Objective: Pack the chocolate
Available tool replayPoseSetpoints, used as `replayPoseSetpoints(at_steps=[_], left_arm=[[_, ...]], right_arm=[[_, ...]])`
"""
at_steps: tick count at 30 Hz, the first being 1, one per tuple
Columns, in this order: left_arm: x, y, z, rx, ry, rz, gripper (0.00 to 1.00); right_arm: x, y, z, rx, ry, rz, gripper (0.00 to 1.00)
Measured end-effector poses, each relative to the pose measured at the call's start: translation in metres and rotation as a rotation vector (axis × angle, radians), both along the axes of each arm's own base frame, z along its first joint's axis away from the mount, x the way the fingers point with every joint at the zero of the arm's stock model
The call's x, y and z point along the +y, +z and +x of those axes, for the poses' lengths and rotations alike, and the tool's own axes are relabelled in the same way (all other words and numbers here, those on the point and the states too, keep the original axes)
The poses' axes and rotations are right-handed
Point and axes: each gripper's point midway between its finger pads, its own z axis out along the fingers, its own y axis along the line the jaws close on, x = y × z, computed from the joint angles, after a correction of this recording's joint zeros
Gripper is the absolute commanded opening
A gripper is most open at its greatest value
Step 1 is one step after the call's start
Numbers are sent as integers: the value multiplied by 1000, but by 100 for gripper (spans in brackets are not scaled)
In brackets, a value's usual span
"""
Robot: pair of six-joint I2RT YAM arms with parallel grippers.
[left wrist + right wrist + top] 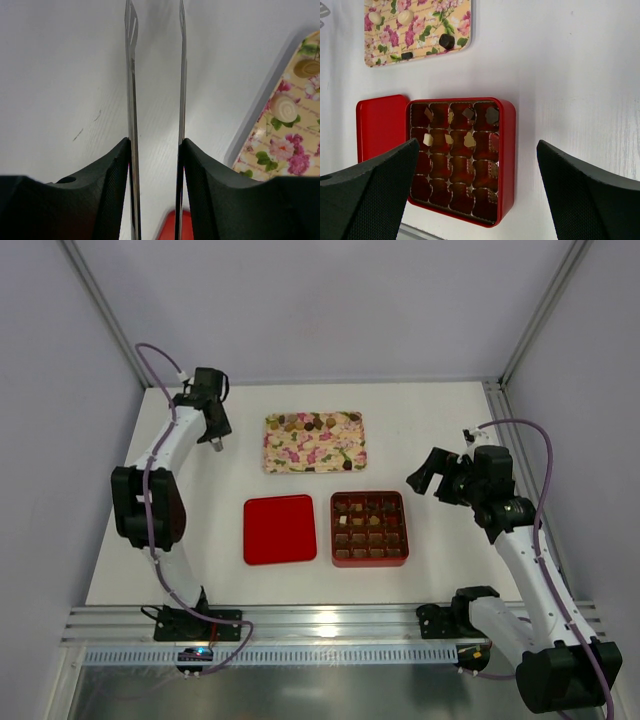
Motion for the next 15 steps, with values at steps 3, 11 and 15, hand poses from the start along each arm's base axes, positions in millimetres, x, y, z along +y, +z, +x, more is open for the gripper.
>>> replayPoseSetpoints(at_steps=[3, 11, 15], left_arm=[[8, -24, 9, 32, 17, -15, 46], [25, -73, 14, 122, 44, -60, 59], [35, -88, 14, 153, 56, -85, 68]], right_arm=[[1, 1, 1, -6, 6, 5, 100], [2, 3, 1, -12, 11, 9, 100], [2, 3, 1, -12, 11, 9, 100]])
